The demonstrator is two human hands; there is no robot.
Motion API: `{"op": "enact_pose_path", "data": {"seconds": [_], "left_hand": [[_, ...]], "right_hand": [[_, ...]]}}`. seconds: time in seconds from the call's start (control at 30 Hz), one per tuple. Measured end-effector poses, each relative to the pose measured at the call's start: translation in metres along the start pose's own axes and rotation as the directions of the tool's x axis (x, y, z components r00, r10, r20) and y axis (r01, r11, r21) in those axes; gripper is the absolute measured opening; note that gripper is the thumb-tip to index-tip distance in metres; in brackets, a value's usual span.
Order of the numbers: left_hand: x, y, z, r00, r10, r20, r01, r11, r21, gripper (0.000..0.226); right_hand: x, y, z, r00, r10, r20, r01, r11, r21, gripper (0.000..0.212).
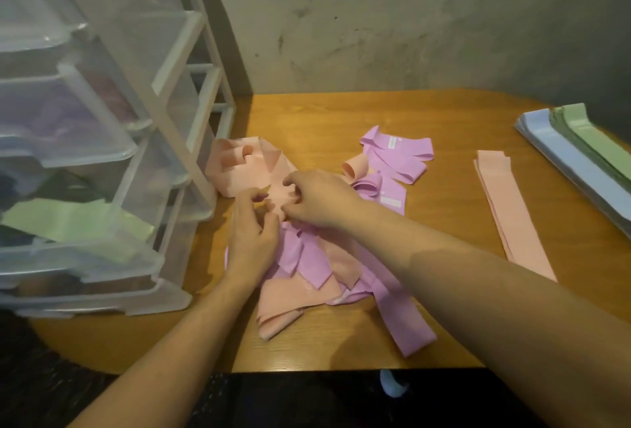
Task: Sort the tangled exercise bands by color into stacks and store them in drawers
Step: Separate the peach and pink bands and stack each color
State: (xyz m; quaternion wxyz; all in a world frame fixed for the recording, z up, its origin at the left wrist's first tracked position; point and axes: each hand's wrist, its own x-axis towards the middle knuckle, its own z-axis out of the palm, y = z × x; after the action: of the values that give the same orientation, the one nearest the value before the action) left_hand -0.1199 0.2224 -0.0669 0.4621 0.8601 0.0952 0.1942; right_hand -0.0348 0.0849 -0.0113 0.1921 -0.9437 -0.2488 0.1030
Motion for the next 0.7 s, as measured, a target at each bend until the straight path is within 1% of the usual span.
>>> {"op": "enact_pose_path", "data": {"seconds": [0.07, 0.13, 0.2, 0.3, 0.37, 0.4, 0.47, 0.5, 0.6, 0.7], "left_hand": [[0.000, -0.001, 0.001, 1.000, 0.015, 0.025, -0.014, 1.000, -0.014, 0.033], [0.000, -0.001, 0.003, 0.998, 0.014, 0.054, -0.012, 0.999, -0.048, 0.033], [0.000, 0.001, 0.003, 0.994, 0.024, 0.102, -0.016, 0.997, -0.079, 0.040], [0.001, 0.002, 0.004, 0.978, 0.084, 0.190, -0.077, 0.996, -0.045, 0.055], [0.002, 0.002, 0.005, 0.970, 0.103, 0.220, -0.100, 0.995, -0.026, 0.068], [0.002, 0.003, 0.005, 0.968, 0.110, 0.226, -0.107, 0.994, -0.025, 0.073], [0.002, 0.007, 0.004, 0.964, 0.136, 0.230, -0.131, 0.991, -0.036, 0.081], [0.001, 0.009, 0.004, 0.963, 0.155, 0.222, -0.153, 0.988, -0.027, 0.083], [0.000, 0.012, 0.004, 0.959, 0.203, 0.196, -0.210, 0.977, 0.017, 0.083], [0.001, 0.008, 0.004, 0.967, 0.182, 0.181, -0.197, 0.978, 0.070, 0.091]], "right_hand": [[0.004, 0.001, 0.006, 1.000, -0.004, -0.003, 0.004, 0.991, -0.135, 0.052], [0.003, 0.007, 0.012, 0.999, -0.047, -0.019, 0.043, 0.984, -0.173, 0.038], [0.000, 0.015, 0.014, 0.997, -0.067, -0.042, 0.064, 0.995, -0.079, 0.027], [-0.006, 0.022, 0.010, 0.993, -0.063, -0.104, 0.073, 0.992, 0.101, 0.017], [-0.014, 0.019, 0.005, 0.987, -0.024, -0.160, 0.060, 0.973, 0.221, 0.010], [-0.020, 0.014, 0.000, 0.987, 0.025, -0.159, 0.030, 0.942, 0.334, 0.013], [-0.033, 0.004, -0.008, 0.984, 0.133, -0.120, -0.037, 0.805, 0.592, 0.020], [-0.039, -0.001, -0.012, 0.981, 0.159, -0.112, -0.041, 0.731, 0.681, 0.021], [-0.057, -0.014, -0.022, 0.977, 0.181, -0.109, -0.006, 0.538, 0.843, 0.018], [-0.070, -0.016, -0.026, 0.979, 0.178, -0.098, 0.016, 0.413, 0.911, 0.019]]}}
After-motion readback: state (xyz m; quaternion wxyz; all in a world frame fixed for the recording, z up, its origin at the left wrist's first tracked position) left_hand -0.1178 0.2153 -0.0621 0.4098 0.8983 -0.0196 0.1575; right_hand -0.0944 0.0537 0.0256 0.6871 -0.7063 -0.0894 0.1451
